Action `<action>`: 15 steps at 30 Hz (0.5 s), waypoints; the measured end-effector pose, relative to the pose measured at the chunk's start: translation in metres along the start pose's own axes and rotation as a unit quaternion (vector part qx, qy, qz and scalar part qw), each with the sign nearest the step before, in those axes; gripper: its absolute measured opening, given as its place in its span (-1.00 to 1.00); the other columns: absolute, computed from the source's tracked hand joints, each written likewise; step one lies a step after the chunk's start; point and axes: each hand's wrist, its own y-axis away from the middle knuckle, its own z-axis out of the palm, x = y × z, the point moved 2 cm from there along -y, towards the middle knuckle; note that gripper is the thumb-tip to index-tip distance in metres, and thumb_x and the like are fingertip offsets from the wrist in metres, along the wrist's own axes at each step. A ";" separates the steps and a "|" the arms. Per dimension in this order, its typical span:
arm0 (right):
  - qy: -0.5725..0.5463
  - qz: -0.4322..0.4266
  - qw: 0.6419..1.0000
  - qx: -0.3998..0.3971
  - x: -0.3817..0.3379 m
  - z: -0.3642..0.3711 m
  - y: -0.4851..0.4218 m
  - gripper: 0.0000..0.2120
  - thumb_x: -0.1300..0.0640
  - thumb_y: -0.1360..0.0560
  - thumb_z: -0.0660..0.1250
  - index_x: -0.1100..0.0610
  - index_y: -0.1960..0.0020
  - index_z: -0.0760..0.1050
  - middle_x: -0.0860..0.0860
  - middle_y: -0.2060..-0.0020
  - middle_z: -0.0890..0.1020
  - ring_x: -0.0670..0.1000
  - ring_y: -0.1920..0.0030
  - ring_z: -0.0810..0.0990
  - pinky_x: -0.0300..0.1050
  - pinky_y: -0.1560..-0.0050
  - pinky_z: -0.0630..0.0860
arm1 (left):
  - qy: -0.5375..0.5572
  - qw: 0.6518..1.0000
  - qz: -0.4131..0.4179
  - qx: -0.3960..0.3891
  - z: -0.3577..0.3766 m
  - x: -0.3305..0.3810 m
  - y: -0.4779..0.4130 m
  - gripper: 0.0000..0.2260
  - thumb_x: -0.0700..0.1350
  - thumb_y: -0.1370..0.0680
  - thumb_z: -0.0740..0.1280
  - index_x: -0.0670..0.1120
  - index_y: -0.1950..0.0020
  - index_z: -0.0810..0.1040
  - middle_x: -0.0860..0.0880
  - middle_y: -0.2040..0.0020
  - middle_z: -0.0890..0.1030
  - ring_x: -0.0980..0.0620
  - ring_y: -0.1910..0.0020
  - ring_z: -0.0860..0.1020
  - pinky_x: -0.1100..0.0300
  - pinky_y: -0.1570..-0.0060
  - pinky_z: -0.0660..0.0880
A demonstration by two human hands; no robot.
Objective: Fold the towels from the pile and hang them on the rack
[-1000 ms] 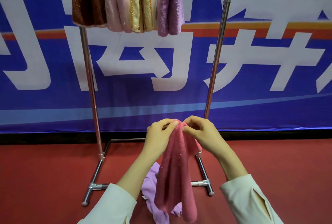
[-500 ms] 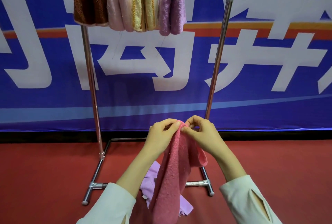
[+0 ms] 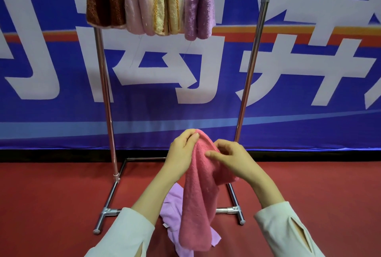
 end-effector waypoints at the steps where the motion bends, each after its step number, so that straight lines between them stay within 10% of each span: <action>1: 0.021 0.010 0.999 -0.026 0.004 0.001 0.001 -0.85 0.02 -0.47 0.44 0.07 0.18 0.55 -0.04 0.32 0.62 -0.15 0.29 0.51 -0.17 0.20 0.49 | -0.004 1.000 0.008 0.019 -0.003 0.002 -0.001 -0.86 -0.13 -0.63 0.21 -0.03 -0.04 0.56 0.10 0.08 0.61 0.15 0.09 0.53 0.48 0.11 0.38; 15: 0.428 -0.099 0.898 -0.027 -0.002 0.000 0.000 -0.53 -0.21 -0.47 0.32 0.01 0.37 0.16 -0.11 0.36 0.34 -0.03 0.11 0.30 -0.08 0.09 0.19 | -0.048 0.994 0.000 0.098 -0.040 -0.016 -0.011 -0.82 -0.14 -0.64 0.18 -0.10 -0.09 0.57 0.03 0.01 0.61 0.09 -0.02 0.52 0.35 0.05 0.32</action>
